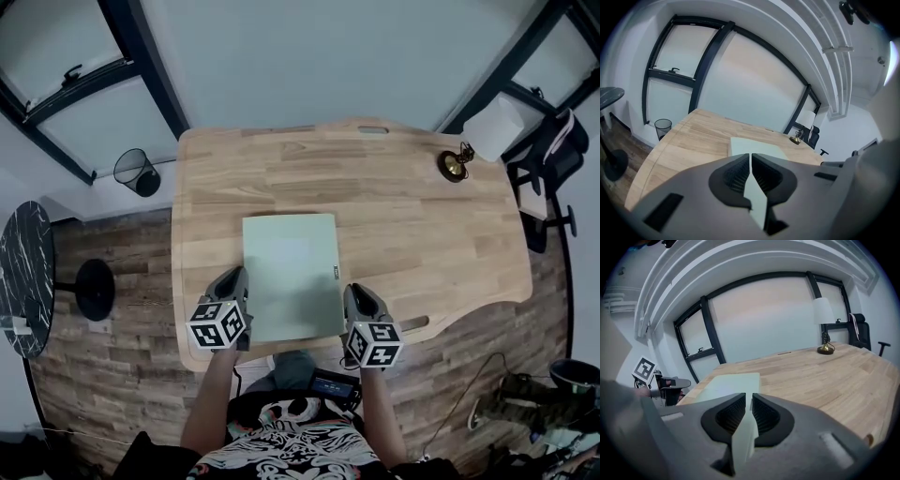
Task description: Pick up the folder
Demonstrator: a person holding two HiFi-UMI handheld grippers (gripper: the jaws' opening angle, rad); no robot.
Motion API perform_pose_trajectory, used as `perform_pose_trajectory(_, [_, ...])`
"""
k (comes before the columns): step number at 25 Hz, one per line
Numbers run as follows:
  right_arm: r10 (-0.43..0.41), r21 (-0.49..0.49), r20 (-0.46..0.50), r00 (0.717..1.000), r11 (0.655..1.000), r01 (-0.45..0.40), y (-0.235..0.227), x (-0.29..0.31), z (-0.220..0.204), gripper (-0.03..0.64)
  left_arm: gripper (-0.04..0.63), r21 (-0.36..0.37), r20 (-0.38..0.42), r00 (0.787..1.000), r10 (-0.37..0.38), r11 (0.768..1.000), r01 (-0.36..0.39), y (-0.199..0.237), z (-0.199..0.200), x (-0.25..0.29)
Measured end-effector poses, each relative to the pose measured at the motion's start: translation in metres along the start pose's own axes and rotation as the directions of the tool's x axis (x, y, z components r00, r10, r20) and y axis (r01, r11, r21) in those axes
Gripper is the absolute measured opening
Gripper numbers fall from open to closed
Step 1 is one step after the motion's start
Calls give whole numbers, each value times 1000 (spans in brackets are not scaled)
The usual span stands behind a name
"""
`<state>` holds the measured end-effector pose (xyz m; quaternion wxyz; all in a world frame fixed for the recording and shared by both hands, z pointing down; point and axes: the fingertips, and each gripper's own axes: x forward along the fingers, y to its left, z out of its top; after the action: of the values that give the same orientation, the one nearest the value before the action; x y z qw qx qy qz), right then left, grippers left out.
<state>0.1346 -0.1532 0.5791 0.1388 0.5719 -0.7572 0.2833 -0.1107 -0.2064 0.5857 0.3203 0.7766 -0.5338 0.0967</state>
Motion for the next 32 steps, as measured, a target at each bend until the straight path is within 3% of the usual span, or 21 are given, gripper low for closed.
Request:
perform_pose_trajectory(8, [55,51,-52,997,997,-52,-1,26,-8,78,16,-14,-45,999,-8,1000,8,6,-13,13])
perform_pose_trajectory(11, [75,66,-75,994,995,-70,-2,35,-11,112,103,-30,-61,998,-19,999,17,8,-15,20])
perform_pose_trajectory(18, [128,128,-144,981,986,-110,-4,57,-25,230,219,-51,-108,994,-30,998,24,13,-24,33])
perform_pose_trajectory(24, [165,175,-172,971,975,-135,-4,73,-31,257,268,-118,-153,986,-67,992,49,14,-37,42])
perform_pose_trajectory(32, [202,247,-178,963,957,-154,-4,84,-36,267,275,-159,-188,977,-99,985,69,12,-49,50])
